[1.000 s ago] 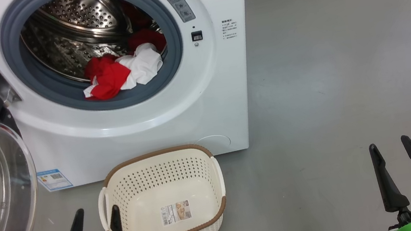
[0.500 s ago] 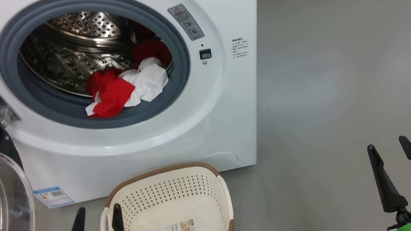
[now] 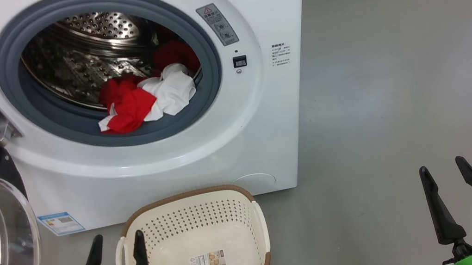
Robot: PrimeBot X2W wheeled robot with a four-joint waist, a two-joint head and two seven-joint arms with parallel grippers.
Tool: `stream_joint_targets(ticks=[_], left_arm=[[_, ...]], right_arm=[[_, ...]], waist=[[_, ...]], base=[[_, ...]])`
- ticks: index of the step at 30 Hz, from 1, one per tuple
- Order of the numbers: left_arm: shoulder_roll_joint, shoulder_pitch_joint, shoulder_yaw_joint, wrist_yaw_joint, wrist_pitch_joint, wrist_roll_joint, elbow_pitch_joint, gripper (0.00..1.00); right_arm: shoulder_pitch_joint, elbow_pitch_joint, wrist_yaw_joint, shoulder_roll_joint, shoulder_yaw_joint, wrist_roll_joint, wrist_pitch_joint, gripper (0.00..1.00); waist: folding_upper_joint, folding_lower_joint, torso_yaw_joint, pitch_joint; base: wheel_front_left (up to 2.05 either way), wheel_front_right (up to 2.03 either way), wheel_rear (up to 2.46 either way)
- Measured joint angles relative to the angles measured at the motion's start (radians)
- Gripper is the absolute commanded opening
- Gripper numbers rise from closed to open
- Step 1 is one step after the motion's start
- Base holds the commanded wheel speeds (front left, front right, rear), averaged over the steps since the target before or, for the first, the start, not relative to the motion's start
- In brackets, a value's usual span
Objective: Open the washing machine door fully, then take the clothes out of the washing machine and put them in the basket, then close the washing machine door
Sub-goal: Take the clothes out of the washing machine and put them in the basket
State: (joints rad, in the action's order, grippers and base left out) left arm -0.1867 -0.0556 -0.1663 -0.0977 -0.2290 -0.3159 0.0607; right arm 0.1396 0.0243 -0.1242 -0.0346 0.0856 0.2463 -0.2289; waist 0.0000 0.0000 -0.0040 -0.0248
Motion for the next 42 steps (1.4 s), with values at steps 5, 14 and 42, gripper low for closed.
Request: stream_joint_targets(ticks=[5,14,42], left_arm=[[0.007,0.002,-0.001,-0.005,0.000,0.000,0.000,1.00],[0.007,0.007,-0.003,-0.015,-0.002,0.000,0.002,1.00],[0.025,0.191,0.024,-0.023,-0.021,0.000,-0.032,1.00]], right_arm=[[0.000,0.001,0.000,0.000,-0.003,0.000,0.000,1.00],[-0.002,0.006,0.000,0.000,-0.005,0.000,0.000,1.00],[-0.135,0.027,0.000,-0.002,-0.037,-0.025,0.000,1.00]], waist=[[0.0000,0.0000,0.000,-0.004],[0.0000,0.0000,-0.003,-0.028],[0.0000,0.0001,0.029,-0.224]], base=[[0.00,0.00,0.00],[0.00,0.00,0.00],[0.00,0.00,0.00]])
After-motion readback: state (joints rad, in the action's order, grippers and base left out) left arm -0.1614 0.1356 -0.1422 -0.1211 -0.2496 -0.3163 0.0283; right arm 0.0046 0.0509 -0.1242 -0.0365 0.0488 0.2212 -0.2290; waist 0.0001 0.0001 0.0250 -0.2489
